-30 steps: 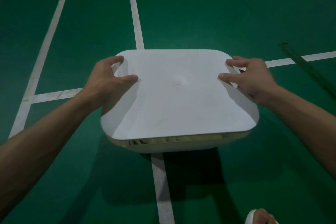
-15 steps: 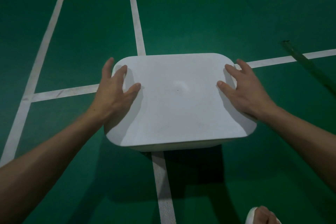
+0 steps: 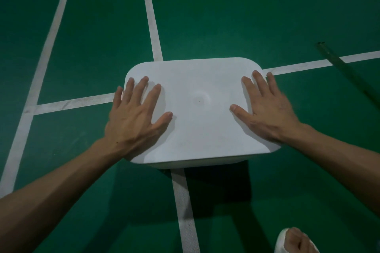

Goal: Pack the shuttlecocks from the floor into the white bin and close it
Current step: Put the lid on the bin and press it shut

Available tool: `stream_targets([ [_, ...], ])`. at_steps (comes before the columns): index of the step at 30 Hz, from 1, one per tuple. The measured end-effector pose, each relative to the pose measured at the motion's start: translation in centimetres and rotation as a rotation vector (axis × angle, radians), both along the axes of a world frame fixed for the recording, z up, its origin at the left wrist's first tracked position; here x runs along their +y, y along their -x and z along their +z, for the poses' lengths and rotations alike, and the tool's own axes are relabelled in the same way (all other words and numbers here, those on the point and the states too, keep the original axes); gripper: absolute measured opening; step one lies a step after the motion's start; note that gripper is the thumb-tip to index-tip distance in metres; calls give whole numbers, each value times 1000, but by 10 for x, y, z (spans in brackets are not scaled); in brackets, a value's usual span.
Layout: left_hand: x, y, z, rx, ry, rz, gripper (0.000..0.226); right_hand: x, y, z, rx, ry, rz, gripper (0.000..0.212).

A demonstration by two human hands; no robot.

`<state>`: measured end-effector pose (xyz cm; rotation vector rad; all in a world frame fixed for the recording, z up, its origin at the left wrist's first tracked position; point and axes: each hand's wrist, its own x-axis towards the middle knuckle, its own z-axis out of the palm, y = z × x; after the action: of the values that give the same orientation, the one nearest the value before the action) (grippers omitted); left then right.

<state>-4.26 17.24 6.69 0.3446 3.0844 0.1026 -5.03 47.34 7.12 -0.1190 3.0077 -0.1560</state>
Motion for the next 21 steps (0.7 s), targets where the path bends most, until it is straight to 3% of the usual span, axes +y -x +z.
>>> stream_targets([
  [6,4,-22,-2,-61,61,-67,85,-15,30,11,108,109,-40,86],
  [11,6,-18,-4,-81,107,-82,85,-28,56,-7,62,-86,42,94],
  [21,16,24,2,-47,11,-14,91,-28,57,-7,44,-115,41,93],
])
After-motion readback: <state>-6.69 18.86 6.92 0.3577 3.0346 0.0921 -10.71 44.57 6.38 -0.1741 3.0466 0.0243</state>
